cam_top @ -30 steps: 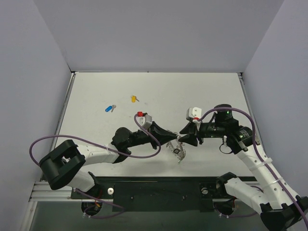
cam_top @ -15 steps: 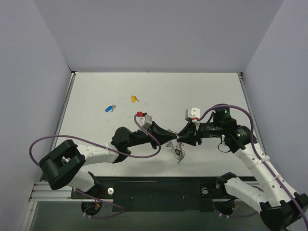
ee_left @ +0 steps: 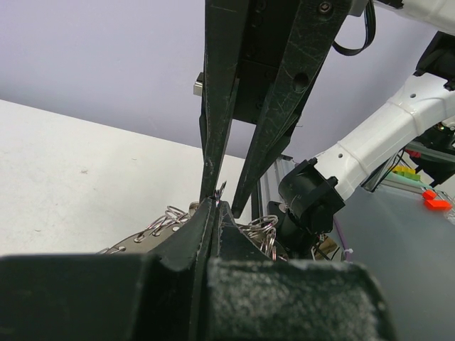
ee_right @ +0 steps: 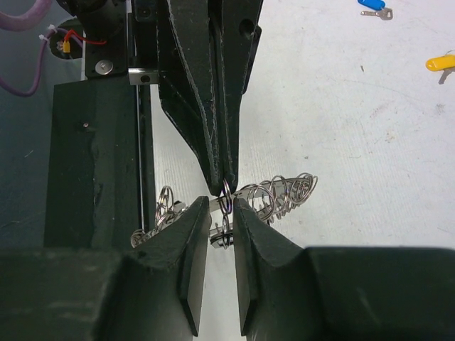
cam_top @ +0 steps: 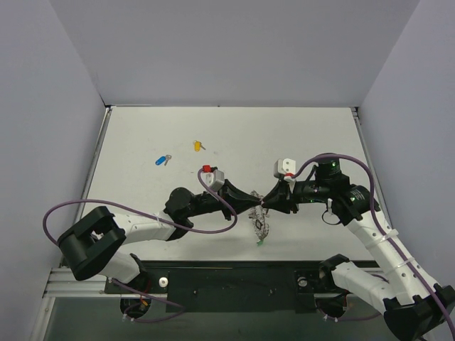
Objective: Put the keys on the keyring
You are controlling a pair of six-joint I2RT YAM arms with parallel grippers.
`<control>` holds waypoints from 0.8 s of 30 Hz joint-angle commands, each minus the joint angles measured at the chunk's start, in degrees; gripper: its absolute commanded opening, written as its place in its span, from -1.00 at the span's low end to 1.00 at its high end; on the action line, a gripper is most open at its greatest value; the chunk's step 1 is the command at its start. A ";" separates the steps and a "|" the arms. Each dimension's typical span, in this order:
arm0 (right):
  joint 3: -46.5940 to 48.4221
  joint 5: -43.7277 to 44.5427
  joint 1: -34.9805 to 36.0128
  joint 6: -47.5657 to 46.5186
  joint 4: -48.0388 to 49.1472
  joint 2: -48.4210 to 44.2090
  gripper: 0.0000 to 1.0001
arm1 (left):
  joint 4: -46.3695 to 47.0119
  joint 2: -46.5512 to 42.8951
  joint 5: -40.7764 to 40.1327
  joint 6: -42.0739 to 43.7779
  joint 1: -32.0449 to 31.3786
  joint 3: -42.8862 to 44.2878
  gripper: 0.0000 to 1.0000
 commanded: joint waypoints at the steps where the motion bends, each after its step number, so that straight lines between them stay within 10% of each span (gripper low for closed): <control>1: -0.40 -1.38 -0.50 -1.48 -0.39 0.27 -0.68 | 17.44 -2.52 0.32 0.29 0.42 0.70 -1.00; 24: -1.01 -1.47 -0.23 -1.04 1.46 1.41 -1.00 | 17.71 -2.61 0.32 -0.06 0.59 0.88 -1.00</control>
